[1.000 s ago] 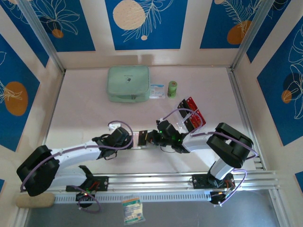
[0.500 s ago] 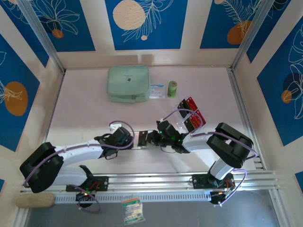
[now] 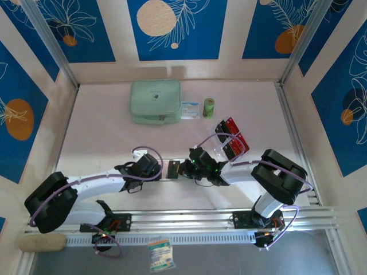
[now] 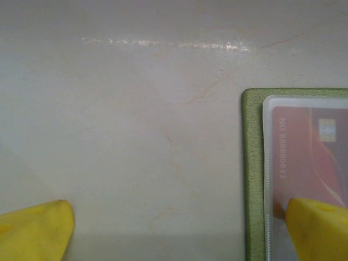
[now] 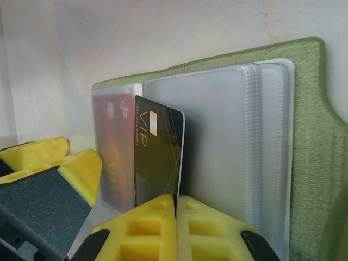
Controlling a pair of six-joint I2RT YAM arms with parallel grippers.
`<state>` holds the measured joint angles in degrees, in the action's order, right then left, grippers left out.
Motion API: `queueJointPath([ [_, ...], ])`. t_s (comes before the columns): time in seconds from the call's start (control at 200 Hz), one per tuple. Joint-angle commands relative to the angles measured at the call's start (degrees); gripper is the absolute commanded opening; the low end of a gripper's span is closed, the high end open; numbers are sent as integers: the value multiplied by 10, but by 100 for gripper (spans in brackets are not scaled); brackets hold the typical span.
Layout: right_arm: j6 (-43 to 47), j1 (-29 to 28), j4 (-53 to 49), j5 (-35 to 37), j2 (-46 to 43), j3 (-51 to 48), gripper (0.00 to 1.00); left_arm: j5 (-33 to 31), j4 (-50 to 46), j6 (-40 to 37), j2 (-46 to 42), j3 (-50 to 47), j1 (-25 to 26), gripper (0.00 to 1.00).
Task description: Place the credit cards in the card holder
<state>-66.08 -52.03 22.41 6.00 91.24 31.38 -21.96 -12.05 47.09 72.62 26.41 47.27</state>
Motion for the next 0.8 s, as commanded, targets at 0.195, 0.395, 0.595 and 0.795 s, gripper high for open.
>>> queueJointPath([
  [0.195, 0, 4, -76, -12, 16, 37, 0, 4, 10, 3, 12, -8, -2, 100],
  [0.395, -1, 9, -92, -30, 36, 57, 0, 3, 10, 4, 10, -10, -1, 100],
  [0.595, 7, 12, -105, -51, 60, 81, 0, 3, 11, 4, 9, -9, -1, 100],
  [0.795, 56, 24, -169, -95, 76, 128, 11, -1, -3, 4, 0, 1, -1, 100],
])
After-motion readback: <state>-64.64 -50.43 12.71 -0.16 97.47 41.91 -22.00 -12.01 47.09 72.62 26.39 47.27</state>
